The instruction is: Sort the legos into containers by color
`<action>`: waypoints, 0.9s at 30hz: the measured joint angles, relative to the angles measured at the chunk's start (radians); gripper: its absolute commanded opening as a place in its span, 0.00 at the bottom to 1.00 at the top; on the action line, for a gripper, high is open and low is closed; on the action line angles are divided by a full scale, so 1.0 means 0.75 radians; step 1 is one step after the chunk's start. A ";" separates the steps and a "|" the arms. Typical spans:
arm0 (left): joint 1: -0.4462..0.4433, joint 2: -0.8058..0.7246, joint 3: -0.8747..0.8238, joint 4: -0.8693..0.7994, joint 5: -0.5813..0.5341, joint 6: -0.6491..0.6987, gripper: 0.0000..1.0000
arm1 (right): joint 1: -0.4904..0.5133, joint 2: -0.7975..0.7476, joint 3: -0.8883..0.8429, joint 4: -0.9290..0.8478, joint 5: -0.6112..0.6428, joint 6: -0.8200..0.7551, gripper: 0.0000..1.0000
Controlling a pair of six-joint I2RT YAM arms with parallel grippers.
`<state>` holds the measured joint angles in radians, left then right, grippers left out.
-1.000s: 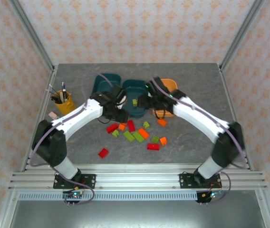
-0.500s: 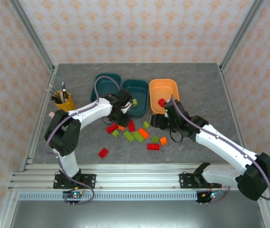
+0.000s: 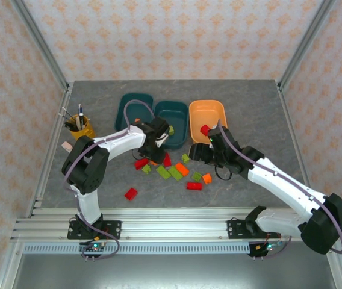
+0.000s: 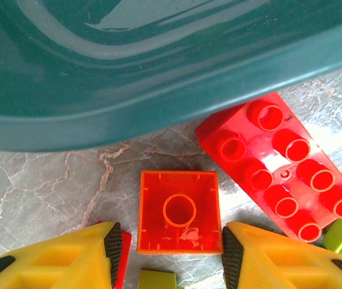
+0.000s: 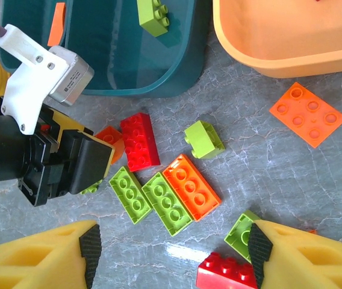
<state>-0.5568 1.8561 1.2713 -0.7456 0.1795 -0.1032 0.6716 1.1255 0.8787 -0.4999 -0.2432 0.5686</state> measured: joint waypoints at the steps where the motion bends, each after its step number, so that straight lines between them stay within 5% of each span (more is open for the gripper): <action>1: 0.000 0.001 -0.004 0.006 0.000 0.000 0.48 | 0.000 0.000 0.000 0.001 0.000 0.001 0.68; 16: -0.026 0.028 -0.031 0.029 0.000 -0.015 0.30 | 0.000 0.014 0.025 -0.001 0.016 0.006 0.66; 27: 0.043 -0.402 0.028 -0.114 -0.065 -0.179 0.31 | 0.000 0.014 0.126 0.023 0.046 -0.022 0.66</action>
<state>-0.5243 1.5547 1.2926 -0.8310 0.1310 -0.2371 0.6716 1.1358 0.9733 -0.4824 -0.2089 0.5522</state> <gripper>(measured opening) 0.338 0.652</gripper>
